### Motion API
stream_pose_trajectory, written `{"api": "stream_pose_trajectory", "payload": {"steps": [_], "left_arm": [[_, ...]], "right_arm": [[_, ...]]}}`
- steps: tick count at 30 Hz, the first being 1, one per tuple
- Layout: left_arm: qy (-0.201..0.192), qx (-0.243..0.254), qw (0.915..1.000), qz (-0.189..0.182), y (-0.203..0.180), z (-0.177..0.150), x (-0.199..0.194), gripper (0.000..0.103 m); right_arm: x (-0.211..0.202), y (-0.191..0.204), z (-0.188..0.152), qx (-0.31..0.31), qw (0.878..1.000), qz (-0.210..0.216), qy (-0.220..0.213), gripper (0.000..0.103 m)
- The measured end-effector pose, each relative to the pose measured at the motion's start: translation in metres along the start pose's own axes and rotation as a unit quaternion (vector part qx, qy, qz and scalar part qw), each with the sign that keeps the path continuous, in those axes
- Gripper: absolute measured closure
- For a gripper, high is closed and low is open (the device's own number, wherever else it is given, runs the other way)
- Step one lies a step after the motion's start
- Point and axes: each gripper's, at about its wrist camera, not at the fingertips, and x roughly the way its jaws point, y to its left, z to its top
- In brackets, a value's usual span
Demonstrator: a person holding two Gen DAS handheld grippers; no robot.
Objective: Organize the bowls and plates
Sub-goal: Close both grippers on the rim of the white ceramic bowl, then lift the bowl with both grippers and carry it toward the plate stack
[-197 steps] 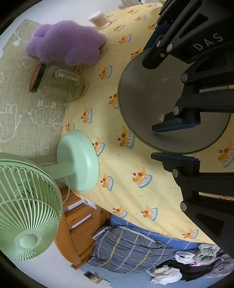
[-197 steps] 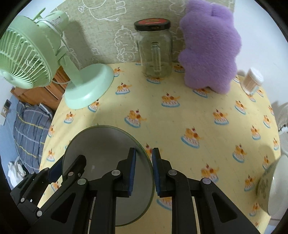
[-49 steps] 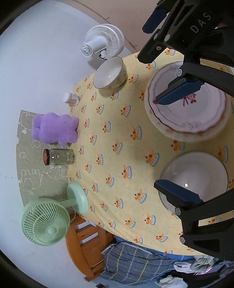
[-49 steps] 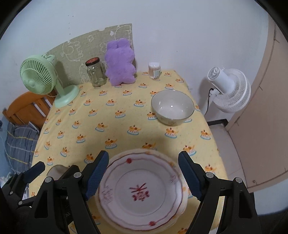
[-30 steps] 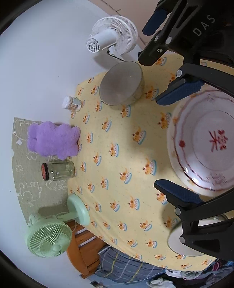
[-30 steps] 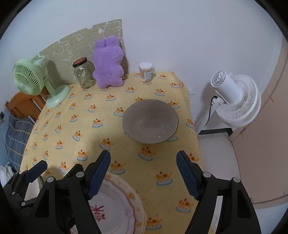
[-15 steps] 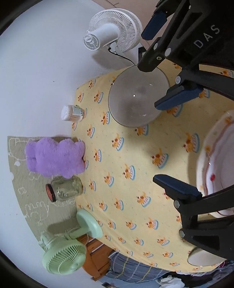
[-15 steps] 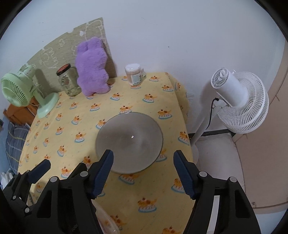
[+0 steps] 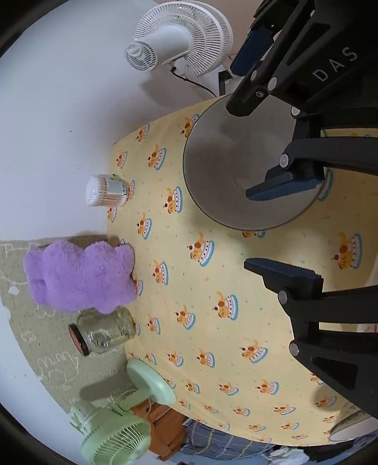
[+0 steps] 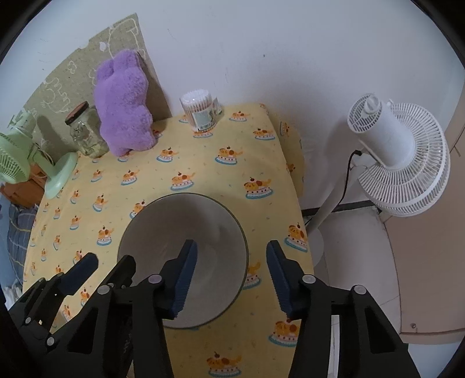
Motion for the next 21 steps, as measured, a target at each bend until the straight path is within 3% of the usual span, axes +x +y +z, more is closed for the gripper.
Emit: {"api": "stream_pose_trajectory", "payload": {"steps": [6,8,14,21], "left_arm": [[0.018,0.008,0.9997,-0.012,-0.005,0.001,0.014,0.08],[0.014,0.017,0.9997,-0.009,-0.008,0.002,0.015,0.08],[0.013,0.022,0.9997,0.002,-0.008,0.005,0.019,0.086],[0.028,0.024,0.9993,-0.003,-0.004,0.0,0.014,0.086]], "right_arm": [[0.017,-0.003,0.002,0.003,1.0,0.003,0.015,0.066],[0.021,-0.002,0.003,0.0,1.0,0.004,0.019,0.076],[0.024,0.002,0.004,-0.007,1.0,-0.01,0.016,0.078],[0.018,0.005,0.001,-0.004,1.0,-0.016,0.026,0.078]]}}
